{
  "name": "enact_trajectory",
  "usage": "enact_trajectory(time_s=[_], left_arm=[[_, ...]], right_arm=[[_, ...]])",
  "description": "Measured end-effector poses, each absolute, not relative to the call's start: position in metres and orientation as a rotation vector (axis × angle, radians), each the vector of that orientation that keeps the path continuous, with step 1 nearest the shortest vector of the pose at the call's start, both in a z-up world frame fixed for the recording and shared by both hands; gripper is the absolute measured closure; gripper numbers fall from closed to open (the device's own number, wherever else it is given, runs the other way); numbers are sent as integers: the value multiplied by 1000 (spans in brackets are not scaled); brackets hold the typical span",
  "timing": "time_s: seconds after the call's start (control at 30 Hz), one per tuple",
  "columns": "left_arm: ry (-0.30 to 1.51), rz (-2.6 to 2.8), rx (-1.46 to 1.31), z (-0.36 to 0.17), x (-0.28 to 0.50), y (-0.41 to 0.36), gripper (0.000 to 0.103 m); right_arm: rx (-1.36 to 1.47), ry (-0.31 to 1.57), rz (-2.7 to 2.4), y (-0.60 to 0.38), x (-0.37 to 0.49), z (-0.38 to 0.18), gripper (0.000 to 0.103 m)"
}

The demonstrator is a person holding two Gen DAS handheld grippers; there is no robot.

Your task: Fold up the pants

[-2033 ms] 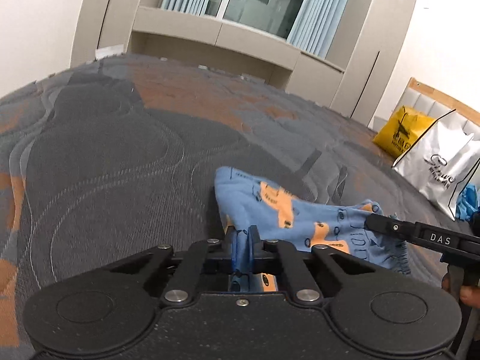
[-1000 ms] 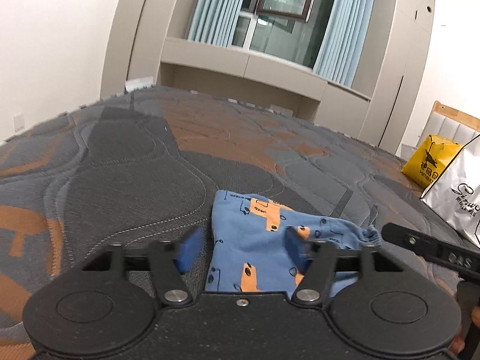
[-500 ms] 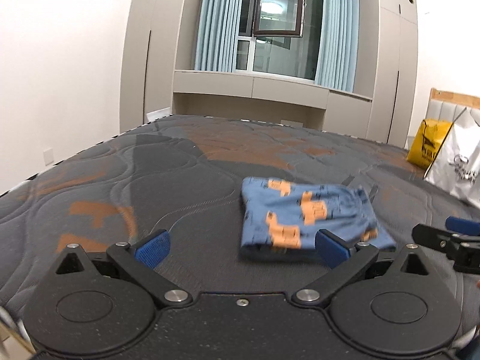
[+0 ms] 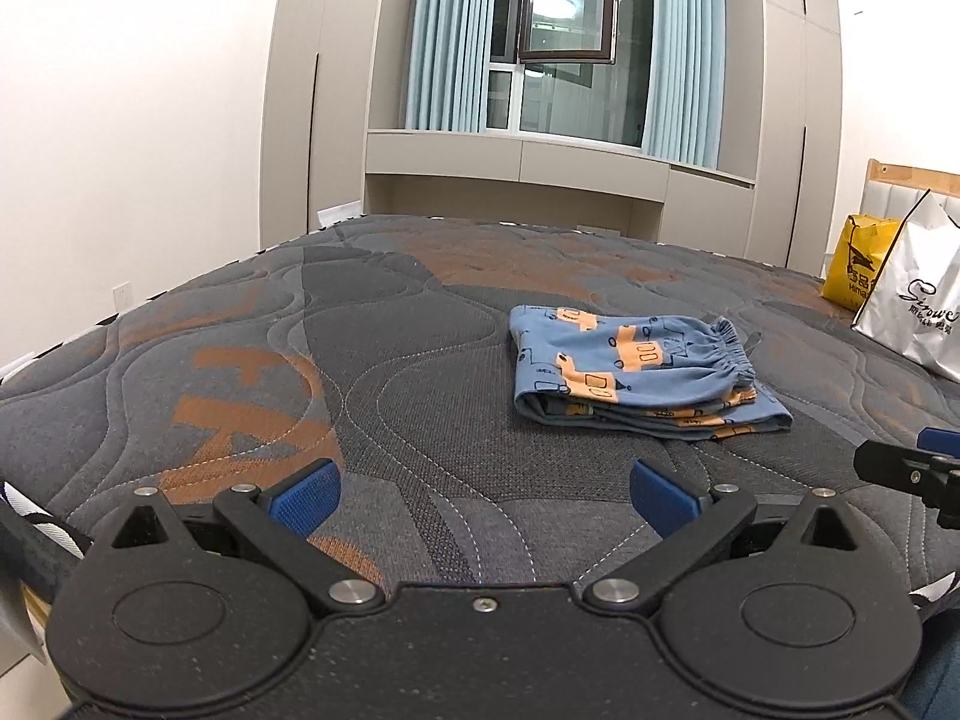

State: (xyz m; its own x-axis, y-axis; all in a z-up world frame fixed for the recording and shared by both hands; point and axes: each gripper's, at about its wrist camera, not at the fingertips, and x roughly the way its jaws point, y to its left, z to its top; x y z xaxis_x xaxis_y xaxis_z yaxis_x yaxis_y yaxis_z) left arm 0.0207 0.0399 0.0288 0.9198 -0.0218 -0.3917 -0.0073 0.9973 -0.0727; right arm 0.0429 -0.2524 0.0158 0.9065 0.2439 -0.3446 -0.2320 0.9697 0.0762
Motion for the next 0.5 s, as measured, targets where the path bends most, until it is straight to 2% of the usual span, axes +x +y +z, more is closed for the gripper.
enact_trajectory(time_s=[0.5], left_arm=[[395,-17,-73,33,19,36,1]], right_arm=[[29,353,244,-253,38,19,0]])
